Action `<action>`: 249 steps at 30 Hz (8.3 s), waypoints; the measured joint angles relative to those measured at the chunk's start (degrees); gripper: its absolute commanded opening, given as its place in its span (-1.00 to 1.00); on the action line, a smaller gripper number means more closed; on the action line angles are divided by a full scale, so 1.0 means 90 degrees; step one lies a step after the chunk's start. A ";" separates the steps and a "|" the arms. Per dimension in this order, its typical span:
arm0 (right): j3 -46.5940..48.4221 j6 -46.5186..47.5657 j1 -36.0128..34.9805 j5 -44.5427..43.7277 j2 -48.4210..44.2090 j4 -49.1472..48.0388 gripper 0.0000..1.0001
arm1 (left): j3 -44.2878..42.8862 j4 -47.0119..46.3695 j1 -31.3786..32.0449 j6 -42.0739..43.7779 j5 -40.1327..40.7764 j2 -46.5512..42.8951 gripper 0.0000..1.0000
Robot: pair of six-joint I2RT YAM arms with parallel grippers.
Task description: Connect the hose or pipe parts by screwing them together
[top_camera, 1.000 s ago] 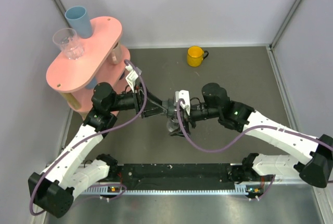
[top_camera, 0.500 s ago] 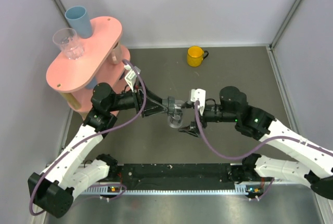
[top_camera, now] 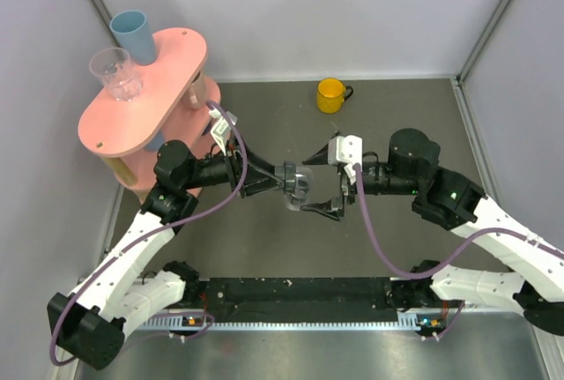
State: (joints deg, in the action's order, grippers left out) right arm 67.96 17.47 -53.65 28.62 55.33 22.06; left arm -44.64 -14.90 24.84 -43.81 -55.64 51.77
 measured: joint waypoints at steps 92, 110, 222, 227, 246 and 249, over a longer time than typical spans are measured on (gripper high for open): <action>-0.0308 0.0702 -0.0053 0.0272 0.0100 -0.0512 0.84 | 0.0010 0.0155 -0.0049 -0.0005 -0.0049 0.0032 -1.00; -0.0333 0.0607 -0.0063 0.0595 0.0772 -0.1035 0.83 | 0.0012 0.0238 -0.0104 -0.0138 -0.0202 0.0068 -1.00; -0.0432 -0.3674 0.1190 0.1545 0.0884 -0.0678 -1.00 | 0.1168 0.0668 0.1078 0.9930 0.0801 -0.1413 0.98; -0.0753 -0.3492 0.1605 0.1248 0.0704 -0.0687 -1.00 | 0.1598 0.0636 0.1078 0.9355 0.1025 -0.1957 0.98; -0.1258 -0.2501 0.2846 0.1018 0.4391 -0.1515 -0.48 | 0.0801 0.2463 0.1078 0.4588 0.5474 -0.1977 0.98; -0.1253 -0.2487 0.2873 0.1071 0.4602 -0.1530 0.00 | 0.0794 0.2718 0.1078 0.4573 0.5979 -0.2091 0.98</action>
State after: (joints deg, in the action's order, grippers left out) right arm 56.69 -4.91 -27.79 38.26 96.75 8.29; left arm -37.50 9.56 34.54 -2.66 -1.83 32.95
